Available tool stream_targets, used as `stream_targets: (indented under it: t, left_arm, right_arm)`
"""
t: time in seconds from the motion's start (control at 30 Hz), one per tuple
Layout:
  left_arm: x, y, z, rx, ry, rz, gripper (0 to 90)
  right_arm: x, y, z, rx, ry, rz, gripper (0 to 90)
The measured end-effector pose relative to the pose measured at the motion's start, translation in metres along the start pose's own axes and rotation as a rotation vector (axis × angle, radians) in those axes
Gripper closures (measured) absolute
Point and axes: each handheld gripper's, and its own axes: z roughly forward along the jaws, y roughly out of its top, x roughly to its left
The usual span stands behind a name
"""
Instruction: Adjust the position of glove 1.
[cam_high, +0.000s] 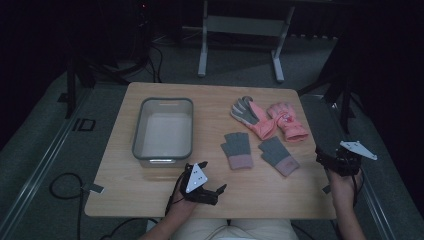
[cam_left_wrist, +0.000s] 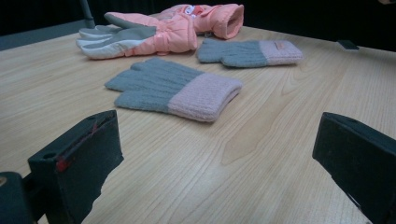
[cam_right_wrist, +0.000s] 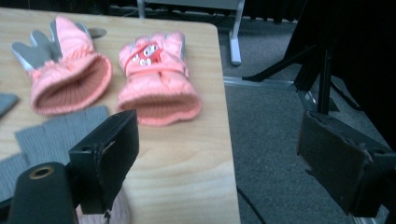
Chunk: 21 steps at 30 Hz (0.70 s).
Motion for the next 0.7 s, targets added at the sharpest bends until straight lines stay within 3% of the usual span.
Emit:
stream_targets:
  t: [0.17,0.7]
  left_arm:
    - [-0.001,0.0,0.0,0.0,0.0,0.006,0.6]
    - [0.0,0.0,0.0,-0.004,-0.001,-0.001,0.6]
  right_arm:
    - [0.004,0.009,-0.002,-0.004,0.02,0.004,12.8]
    - [0.03,0.035,-0.001,-0.064,0.052,-0.074,14.1]
